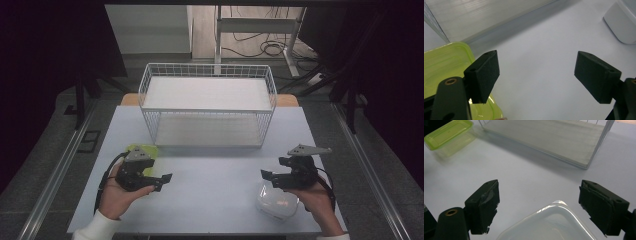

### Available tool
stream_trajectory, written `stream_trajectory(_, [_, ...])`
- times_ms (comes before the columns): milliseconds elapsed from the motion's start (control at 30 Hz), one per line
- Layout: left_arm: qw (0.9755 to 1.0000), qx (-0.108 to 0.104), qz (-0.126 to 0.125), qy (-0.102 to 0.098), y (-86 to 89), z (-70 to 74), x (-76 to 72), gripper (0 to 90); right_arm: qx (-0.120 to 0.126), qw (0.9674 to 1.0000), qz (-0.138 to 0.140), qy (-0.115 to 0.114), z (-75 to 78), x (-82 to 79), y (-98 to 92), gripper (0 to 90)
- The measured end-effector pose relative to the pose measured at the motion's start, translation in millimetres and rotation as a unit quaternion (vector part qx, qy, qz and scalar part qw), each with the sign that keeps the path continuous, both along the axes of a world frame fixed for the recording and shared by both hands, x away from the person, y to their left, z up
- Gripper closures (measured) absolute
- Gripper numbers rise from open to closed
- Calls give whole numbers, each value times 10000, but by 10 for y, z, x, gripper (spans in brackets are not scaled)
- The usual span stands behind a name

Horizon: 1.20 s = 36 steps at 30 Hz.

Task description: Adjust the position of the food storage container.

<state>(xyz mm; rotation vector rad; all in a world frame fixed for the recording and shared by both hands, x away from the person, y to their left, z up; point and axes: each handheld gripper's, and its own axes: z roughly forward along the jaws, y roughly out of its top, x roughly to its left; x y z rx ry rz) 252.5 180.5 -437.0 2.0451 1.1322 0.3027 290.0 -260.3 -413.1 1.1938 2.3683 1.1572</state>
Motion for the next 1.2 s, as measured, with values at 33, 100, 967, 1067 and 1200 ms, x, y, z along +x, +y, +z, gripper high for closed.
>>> stream_trajectory(33, [10000,0,0,0,0,0,0,195,0,10000,0,0,0,0,0,169])
stream_trajectory(100, [10000,8,-12,6,-2,-4,6,194,-1,10000,-1,-12,3,-8,-1,169])
stream_trajectory(967, [9991,-100,379,-178,319,256,84,194,-12,10000,-52,28,-17,9,-31,169])
stream_trajectory(1067, [9986,-97,487,-165,415,311,123,209,-27,10000,-72,32,-21,15,-36,170])
stream_trajectory(1200, [9975,-109,703,-24,598,339,231,250,-51,9999,-99,61,-34,22,-26,170])
